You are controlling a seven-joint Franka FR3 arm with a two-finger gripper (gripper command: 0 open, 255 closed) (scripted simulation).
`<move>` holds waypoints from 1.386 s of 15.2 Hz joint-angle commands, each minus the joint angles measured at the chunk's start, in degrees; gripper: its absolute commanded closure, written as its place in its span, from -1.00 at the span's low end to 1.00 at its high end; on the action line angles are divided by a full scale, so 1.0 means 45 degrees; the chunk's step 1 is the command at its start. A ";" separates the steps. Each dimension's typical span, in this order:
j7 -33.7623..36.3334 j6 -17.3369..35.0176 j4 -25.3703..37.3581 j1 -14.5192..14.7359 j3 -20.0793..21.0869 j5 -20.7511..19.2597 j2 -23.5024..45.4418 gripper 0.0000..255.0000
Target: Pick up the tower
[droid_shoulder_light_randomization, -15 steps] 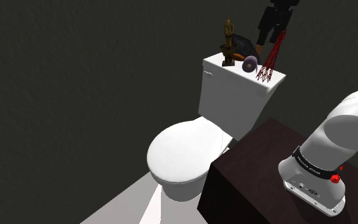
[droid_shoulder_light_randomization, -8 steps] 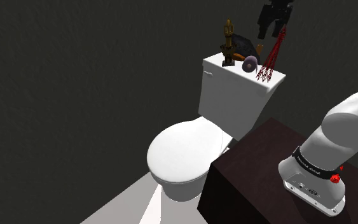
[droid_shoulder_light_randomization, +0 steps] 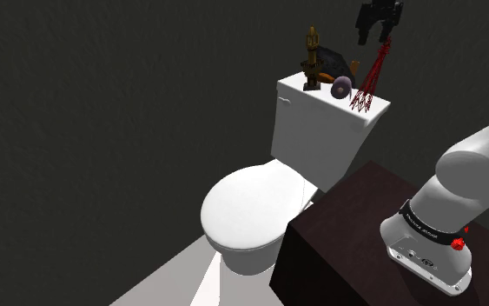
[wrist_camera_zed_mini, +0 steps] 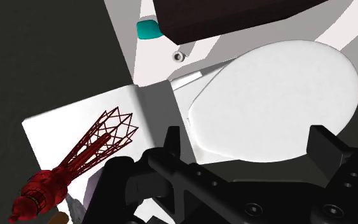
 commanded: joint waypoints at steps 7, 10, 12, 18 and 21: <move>-0.0549 -0.0861 0.3482 -0.0927 -0.1155 -0.0590 0.3287 -1.00; -0.0806 -0.1327 0.5049 -0.1327 -0.1572 -0.0665 0.4614 -1.00; -0.1001 -0.1695 0.6210 -0.1634 -0.1842 -0.0668 0.5552 -1.00; -0.1048 -0.1336 0.6427 -0.1916 -0.2051 -0.0675 0.6261 -1.00; -0.0951 -0.0794 0.5777 -0.1894 -0.2039 -0.0694 0.6157 -1.00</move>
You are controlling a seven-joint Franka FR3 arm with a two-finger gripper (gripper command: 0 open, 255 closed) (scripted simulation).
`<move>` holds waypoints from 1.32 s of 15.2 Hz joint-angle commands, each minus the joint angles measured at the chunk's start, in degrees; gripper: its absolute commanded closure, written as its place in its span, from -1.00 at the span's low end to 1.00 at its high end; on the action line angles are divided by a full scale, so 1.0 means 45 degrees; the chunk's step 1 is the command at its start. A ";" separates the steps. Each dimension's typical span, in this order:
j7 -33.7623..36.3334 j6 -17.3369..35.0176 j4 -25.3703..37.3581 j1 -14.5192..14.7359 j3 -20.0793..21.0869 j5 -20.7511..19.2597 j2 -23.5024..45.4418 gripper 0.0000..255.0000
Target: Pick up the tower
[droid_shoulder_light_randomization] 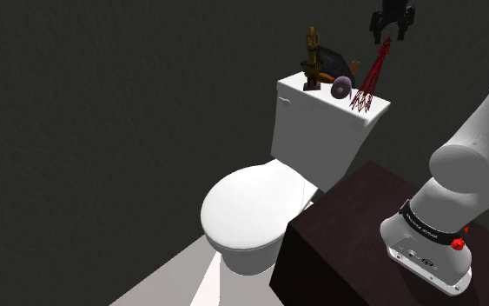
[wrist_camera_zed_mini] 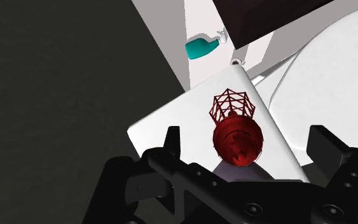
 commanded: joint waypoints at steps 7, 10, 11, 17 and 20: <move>0.0058 0.0274 -0.0336 0.0015 0.0008 -0.0010 -0.0063 1.00; 0.0058 0.0270 -0.0338 0.0016 0.0008 -0.0012 -0.0069 1.00; 0.0059 0.0272 -0.0337 0.0016 0.0009 -0.0011 -0.0067 1.00; -0.0115 -0.0616 0.0741 -0.0029 -0.0017 0.0019 0.0117 1.00; -0.0227 -0.1183 0.1472 -0.0066 -0.0034 0.0051 0.0279 1.00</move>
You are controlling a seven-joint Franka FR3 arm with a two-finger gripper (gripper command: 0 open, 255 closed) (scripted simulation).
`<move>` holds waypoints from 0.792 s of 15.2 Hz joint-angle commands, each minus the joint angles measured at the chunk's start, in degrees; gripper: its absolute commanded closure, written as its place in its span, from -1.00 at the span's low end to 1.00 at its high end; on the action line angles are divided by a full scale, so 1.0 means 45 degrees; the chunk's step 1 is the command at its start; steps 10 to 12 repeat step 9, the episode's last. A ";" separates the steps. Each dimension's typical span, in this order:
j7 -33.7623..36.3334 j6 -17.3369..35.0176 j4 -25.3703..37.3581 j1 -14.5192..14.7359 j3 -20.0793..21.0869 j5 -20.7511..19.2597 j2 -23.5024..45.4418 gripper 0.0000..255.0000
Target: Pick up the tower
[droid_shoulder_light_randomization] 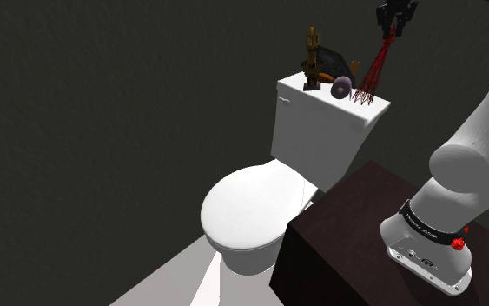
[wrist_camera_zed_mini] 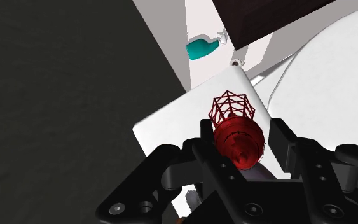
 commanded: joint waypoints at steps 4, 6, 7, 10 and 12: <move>-0.0202 -0.0993 0.1326 -0.0078 -0.0034 0.0065 0.0330 1.00; -0.0297 -0.1410 0.1923 -0.0125 -0.0051 0.0102 0.0510 1.00; -0.0347 -0.1625 0.2238 -0.0152 -0.0061 0.0124 0.0610 1.00; -0.0354 -0.1656 0.2283 -0.0156 -0.0062 0.0126 0.0623 1.00; -0.0354 -0.1656 0.2283 -0.0156 -0.0062 0.0126 0.0623 1.00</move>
